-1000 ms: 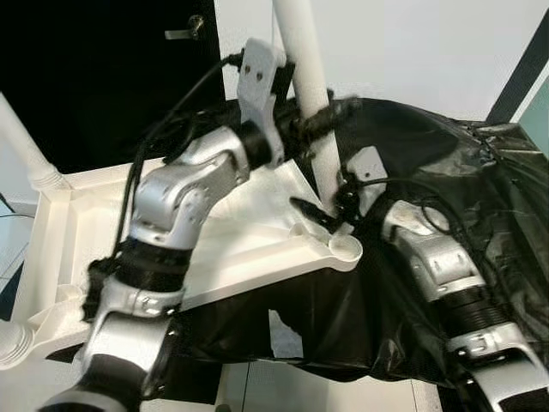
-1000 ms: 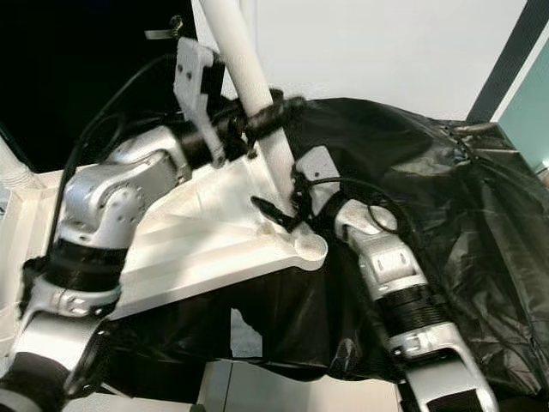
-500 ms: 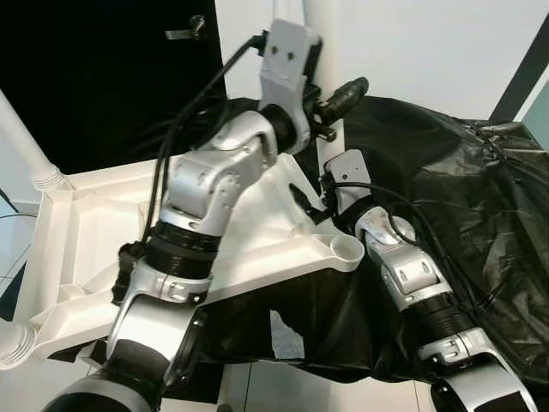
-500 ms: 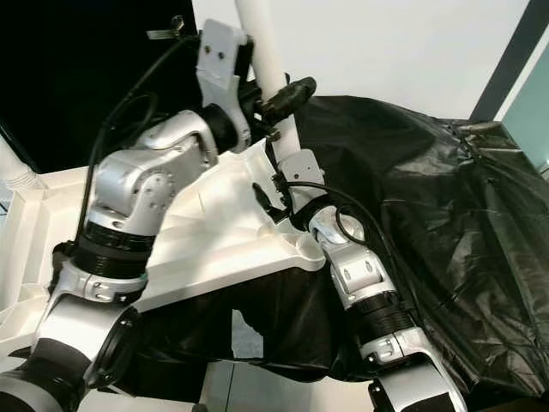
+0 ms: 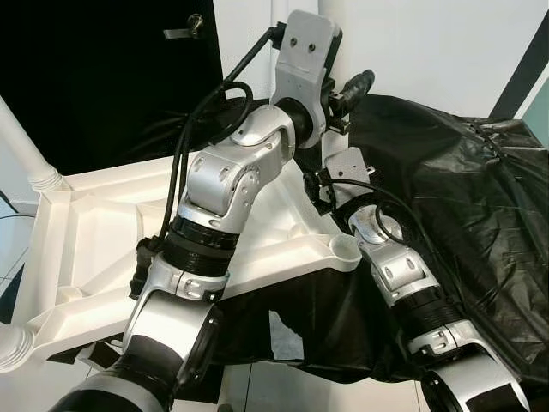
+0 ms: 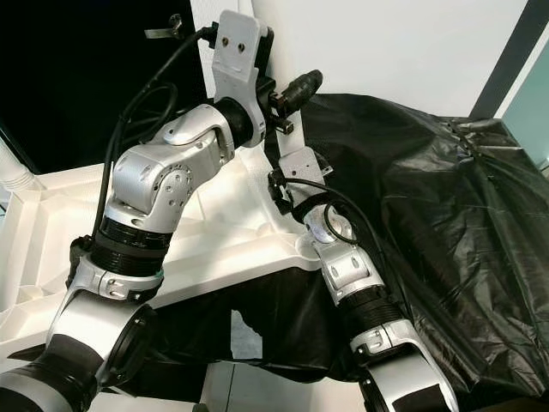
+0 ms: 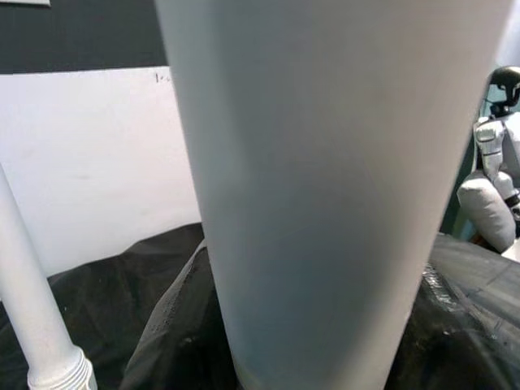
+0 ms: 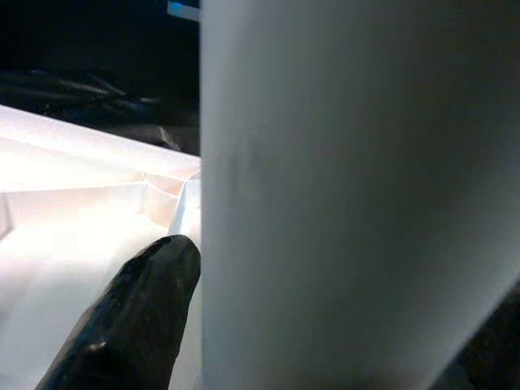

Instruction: Building children table

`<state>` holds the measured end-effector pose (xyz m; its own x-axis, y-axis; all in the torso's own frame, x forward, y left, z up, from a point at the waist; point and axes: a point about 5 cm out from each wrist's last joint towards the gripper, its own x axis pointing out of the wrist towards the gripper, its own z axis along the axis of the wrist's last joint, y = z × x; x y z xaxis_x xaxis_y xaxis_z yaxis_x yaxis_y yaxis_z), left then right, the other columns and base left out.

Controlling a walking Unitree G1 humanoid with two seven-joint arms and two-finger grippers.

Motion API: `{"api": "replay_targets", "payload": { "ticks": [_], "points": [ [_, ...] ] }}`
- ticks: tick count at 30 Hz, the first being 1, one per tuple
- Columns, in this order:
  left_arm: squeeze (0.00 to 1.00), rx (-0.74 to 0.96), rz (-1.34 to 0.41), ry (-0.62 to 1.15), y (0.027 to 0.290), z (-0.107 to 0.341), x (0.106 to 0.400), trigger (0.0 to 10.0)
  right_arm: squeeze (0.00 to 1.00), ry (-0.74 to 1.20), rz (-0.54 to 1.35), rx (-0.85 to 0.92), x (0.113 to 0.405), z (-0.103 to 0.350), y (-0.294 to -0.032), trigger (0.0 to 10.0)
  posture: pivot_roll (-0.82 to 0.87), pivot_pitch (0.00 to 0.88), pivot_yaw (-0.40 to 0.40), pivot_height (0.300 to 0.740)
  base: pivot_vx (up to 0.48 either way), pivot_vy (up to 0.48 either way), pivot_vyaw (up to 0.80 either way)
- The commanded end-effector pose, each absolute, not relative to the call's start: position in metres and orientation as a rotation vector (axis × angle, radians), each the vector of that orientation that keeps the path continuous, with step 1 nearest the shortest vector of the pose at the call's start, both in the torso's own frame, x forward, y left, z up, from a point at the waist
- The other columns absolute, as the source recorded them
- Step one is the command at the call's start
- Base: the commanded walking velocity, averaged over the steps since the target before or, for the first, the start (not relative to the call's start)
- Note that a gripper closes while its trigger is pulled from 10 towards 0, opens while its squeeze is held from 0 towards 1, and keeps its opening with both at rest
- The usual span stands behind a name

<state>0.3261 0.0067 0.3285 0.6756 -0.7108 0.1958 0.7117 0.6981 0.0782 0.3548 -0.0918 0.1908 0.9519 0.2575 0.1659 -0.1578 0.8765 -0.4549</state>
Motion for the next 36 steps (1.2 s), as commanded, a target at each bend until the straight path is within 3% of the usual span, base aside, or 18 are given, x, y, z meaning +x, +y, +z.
{"api": "replay_targets", "payload": {
  "ticks": [1,5,6,7,9,11,18,24,25,26,31,32,34,35,36],
  "points": [
    [0.00,0.000,-0.766,-0.221,0.004,0.334,0.326,10.0,0.00,-0.270,0.222,-0.484,0.355,0.196,-0.087,10.0,0.05,0.000,0.010,0.740,0.000,0.000,0.00],
    [0.00,-0.001,-0.763,-0.217,0.003,0.334,0.326,10.0,0.00,-0.303,0.219,-0.488,0.355,0.199,-0.085,10.0,0.05,0.000,0.010,0.740,0.000,0.000,0.00],
    [0.00,-0.002,-0.761,-0.217,0.002,0.334,0.326,10.0,0.00,-0.310,0.212,-0.485,0.355,0.200,-0.084,8.8,0.06,0.000,0.011,0.740,0.000,0.000,0.00],
    [0.00,-0.002,-0.760,-0.217,0.002,0.335,0.326,10.0,0.00,-0.314,0.205,-0.485,0.354,0.199,-0.084,4.6,0.06,0.000,0.012,0.740,0.000,0.000,0.00],
    [0.00,-0.002,-0.760,-0.217,0.002,0.335,0.326,10.0,0.00,-0.314,0.205,-0.485,0.354,0.199,-0.084,4.6,0.06,0.000,0.012,0.740,0.000,0.000,0.00],
    [0.00,0.001,-0.756,-0.218,0.003,0.336,0.326,10.0,0.00,-0.313,0.189,-0.479,0.354,0.196,-0.083,3.1,0.06,0.000,0.014,0.740,0.000,0.000,0.00],
    [0.00,0.005,-0.754,-0.224,0.004,0.338,0.327,10.0,0.00,-0.281,0.168,-0.420,0.355,0.190,-0.086,2.8,0.07,0.000,0.015,0.740,0.000,0.000,0.00],
    [0.00,0.007,-0.752,-0.227,0.004,0.339,0.327,10.0,0.00,-0.267,0.152,-0.384,0.356,0.187,-0.088,3.0,0.07,0.000,0.015,0.740,0.000,0.000,0.00],
    [0.00,0.009,-0.750,-0.228,0.004,0.339,0.326,10.0,0.00,-0.260,0.128,-0.360,0.357,0.186,-0.090,9.1,0.07,0.000,0.014,0.740,0.000,0.000,0.00],
    [0.00,0.010,-0.749,-0.228,0.004,0.340,0.326,10.0,0.00,-0.258,0.116,-0.355,0.358,0.186,-0.092,10.0,0.07,0.000,0.014,0.740,0.000,0.000,0.00],
    [0.00,0.009,-0.747,-0.229,0.004,0.340,0.326,10.0,0.00,-0.254,0.106,-0.347,0.359,0.185,-0.093,10.0,0.07,0.000,0.014,0.740,0.000,0.000,0.00],
    [0.00,0.009,-0.746,-0.230,0.004,0.340,0.326,10.0,1.00,-0.252,0.106,-0.343,0.359,0.185,-0.094,10.0,0.07,0.000,0.011,0.740,0.000,0.000,0.00],
    [0.00,0.009,-0.745,-0.230,0.004,0.341,0.326,10.0,1.00,-0.253,0.104,-0.345,0.360,0.185,-0.095,10.0,0.07,0.000,0.011,0.740,0.000,0.000,0.00],
    [0.00,0.009,-0.745,-0.231,0.004,0.341,0.325,10.0,0.95,-0.254,0.105,-0.347,0.360,0.185,-0.095,10.0,0.07,0.000,0.010,0.740,0.000,0.000,0.00],
    [0.00,0.009,-0.745,-0.231,0.004,0.341,0.325,10.0,0.00,-0.256,0.105,-0.349,0.360,0.185,-0.095,10.0,0.07,0.000,0.010,0.740,0.000,0.000,0.00]
  ]
}}
